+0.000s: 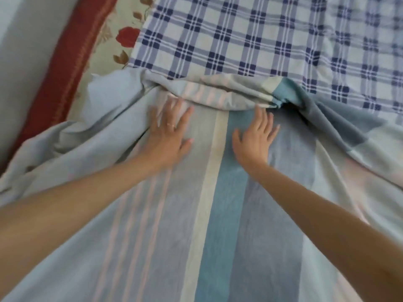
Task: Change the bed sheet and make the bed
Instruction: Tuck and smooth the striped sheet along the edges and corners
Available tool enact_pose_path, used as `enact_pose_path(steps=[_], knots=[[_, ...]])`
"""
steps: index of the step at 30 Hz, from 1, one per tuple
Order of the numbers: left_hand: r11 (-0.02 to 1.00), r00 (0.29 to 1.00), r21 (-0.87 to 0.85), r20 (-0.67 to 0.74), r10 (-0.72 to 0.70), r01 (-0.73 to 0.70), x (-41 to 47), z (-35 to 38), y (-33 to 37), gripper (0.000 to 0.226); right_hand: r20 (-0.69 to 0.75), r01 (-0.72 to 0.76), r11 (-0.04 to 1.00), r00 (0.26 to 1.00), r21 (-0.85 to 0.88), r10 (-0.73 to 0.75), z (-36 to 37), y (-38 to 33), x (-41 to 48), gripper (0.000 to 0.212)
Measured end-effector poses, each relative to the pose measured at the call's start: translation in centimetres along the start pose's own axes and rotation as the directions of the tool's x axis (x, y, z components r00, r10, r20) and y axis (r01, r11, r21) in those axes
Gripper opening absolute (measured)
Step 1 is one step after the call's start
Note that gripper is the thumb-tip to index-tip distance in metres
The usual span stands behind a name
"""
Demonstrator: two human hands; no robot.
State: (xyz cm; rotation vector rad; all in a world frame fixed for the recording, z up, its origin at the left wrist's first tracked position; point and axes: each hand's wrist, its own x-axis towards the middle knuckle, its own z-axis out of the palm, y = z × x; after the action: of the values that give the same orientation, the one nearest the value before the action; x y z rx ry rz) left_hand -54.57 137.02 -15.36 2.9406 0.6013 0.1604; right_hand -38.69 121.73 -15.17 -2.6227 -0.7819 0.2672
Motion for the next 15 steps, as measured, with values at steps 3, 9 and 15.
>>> enact_pose_path(steps=[3, 9, 15], knots=[[0.877, 0.913, 0.257, 0.143, 0.382, -0.407, -7.4, 2.6, -0.5, 0.061, 0.286, 0.822, 0.542, 0.569, -0.176, -0.771, 4.5, -0.6, -5.0, 0.079], [0.939, 0.986, 0.319, 0.135, 0.094, -0.133, -7.1, 3.9, -8.8, 0.089, 0.557, 0.73, 0.521, 0.679, -0.442, -0.478, 4.1, -3.7, 5.7, 0.081], [0.948, 0.995, 0.306, 0.018, -0.094, 0.084, -8.0, 3.7, -6.6, 0.083, 0.101, 0.448, 0.81, 0.89, -0.379, -0.445, -1.4, -9.7, 11.2, 0.046]])
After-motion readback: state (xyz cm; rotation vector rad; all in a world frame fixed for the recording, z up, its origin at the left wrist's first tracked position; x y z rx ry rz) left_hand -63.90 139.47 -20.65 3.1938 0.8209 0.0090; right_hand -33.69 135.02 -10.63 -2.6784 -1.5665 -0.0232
